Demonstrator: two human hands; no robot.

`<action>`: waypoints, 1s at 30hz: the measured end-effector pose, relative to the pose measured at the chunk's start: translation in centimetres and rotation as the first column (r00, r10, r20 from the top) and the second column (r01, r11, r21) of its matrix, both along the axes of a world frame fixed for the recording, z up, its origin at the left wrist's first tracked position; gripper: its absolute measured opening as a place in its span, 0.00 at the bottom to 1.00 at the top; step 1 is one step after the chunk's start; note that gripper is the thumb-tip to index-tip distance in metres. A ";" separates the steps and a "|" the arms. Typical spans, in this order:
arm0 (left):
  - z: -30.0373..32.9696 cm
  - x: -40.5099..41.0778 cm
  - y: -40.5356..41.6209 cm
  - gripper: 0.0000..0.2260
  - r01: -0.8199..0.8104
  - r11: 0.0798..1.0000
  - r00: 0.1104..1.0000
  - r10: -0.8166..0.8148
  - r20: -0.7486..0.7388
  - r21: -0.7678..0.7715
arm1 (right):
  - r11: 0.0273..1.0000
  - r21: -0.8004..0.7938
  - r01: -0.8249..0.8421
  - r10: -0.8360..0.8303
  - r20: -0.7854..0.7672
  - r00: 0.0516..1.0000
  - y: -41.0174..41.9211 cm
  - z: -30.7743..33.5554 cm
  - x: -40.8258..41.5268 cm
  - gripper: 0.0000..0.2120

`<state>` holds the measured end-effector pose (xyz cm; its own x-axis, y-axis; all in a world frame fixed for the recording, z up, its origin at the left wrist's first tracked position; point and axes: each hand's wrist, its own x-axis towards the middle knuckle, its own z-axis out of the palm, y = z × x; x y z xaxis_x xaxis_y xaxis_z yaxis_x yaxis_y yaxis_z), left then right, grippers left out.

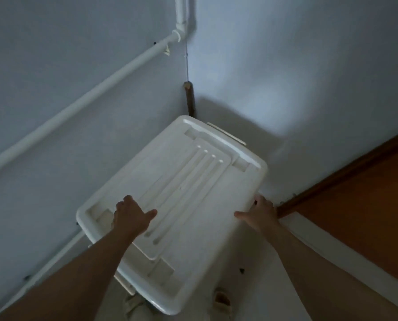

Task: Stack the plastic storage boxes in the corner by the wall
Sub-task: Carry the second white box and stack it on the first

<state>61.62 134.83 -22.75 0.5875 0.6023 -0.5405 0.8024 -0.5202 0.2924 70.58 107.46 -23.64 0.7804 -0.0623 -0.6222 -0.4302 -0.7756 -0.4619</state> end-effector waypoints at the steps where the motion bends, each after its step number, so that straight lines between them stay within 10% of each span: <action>1: 0.1 -0.9 -0.9 0.40 -0.020 1.000 1.000 0.020 -0.001 -0.013 | 1.000 0.000 -0.030 0.030 -0.002 1.000 -0.5 0.4 0.3 0.39; 20: 0.0 -12.9 -12.1 0.36 -0.228 0.973 0.968 0.231 0.095 -0.042 | 0.902 -0.079 -0.424 0.430 0.102 0.897 -5.9 3.6 -2.9 0.41; 30: -1.3 -15.3 -18.1 0.34 -0.157 0.976 0.987 0.159 0.000 0.149 | 0.551 -0.355 -0.755 0.832 0.159 0.532 -6.9 1.2 0.7 0.37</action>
